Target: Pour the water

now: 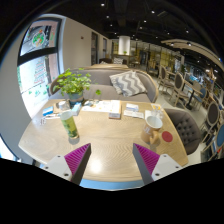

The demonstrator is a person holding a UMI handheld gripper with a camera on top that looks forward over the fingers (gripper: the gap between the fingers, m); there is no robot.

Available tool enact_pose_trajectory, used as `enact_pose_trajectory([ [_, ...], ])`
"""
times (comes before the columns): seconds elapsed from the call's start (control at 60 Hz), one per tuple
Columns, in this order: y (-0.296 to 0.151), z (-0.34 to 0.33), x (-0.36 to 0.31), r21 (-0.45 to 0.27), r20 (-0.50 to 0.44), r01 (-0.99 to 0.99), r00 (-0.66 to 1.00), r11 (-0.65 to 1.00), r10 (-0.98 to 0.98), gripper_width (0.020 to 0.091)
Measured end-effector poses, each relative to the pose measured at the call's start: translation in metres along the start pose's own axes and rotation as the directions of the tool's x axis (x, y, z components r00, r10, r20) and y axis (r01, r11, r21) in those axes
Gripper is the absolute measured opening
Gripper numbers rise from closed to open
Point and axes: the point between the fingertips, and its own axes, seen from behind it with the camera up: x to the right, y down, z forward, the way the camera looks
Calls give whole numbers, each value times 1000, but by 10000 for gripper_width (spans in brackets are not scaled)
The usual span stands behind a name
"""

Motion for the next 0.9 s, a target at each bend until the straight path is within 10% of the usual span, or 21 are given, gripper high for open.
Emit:
enact_pose_trajectory([
  [0.633,-31,217,-219,153,100,-32,995,988,17,850],
  [0.717,-36,237,-222,176,86,-29,996,984,14,764],
  [0.783,-37,247,-220,186,69,-27,998,982,15,540],
  [0.9,-40,248,-220,208,74,-37,997,978,22,495],
])
